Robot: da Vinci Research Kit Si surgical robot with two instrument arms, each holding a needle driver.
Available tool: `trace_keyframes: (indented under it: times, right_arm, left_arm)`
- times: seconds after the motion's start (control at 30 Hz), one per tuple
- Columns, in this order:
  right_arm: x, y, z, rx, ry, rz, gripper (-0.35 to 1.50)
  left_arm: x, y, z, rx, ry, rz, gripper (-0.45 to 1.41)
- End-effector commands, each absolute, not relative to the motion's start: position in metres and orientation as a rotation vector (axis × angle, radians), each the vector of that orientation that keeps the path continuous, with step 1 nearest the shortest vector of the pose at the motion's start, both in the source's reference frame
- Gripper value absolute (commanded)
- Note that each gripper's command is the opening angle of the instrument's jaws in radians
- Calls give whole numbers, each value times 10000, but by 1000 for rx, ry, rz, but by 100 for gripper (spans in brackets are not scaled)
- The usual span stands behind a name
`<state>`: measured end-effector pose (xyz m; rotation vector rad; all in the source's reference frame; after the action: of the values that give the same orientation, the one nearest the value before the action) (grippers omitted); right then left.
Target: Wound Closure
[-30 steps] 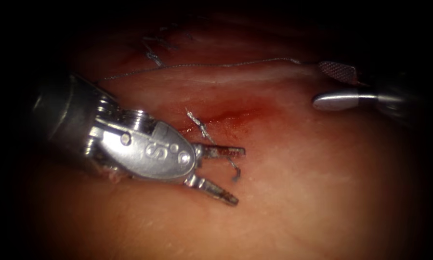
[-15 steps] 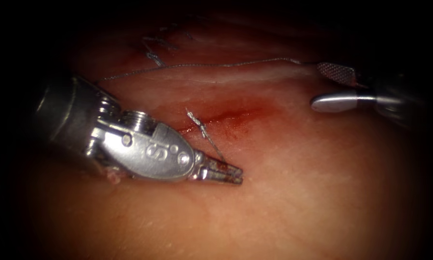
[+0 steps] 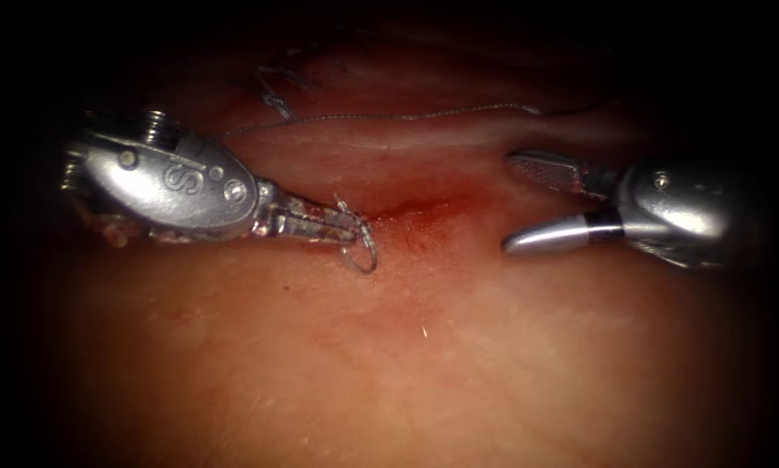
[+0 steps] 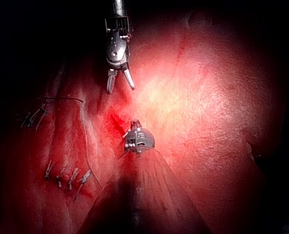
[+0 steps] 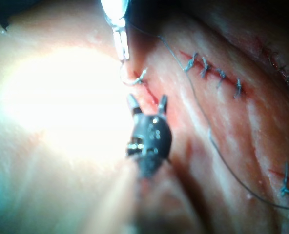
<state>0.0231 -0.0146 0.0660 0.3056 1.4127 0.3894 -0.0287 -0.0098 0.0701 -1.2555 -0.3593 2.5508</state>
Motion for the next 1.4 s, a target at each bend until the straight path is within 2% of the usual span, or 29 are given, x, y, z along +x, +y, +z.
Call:
trace_keyframes:
  times: [0.03, 0.2, 0.57, 0.93, 1.17, 1.4]
  right_arm:
    - [245, -150, 661, 301, 1417, 383, 143]
    - [282, -158, 649, 237, 1425, 315, 143]
    - [327, -168, 659, 213, 1374, 293, 147]
    - [338, -166, 684, 200, 1312, 290, 147]
    - [371, -167, 698, 203, 1304, 279, 147]
    - [379, -165, 703, 203, 1305, 277, 147]
  left_arm:
    - [-292, -102, 706, -1258, -362, 2550, -45]
    - [-282, -93, 710, -1237, -344, 2535, -45]
    - [-288, -82, 687, -1239, -325, 2488, -45]
    - [-293, -87, 683, -1247, -330, 2494, -45]
    - [-293, -87, 682, -1247, -330, 2494, -45]
    - [-293, -87, 682, -1249, -333, 2494, -45]
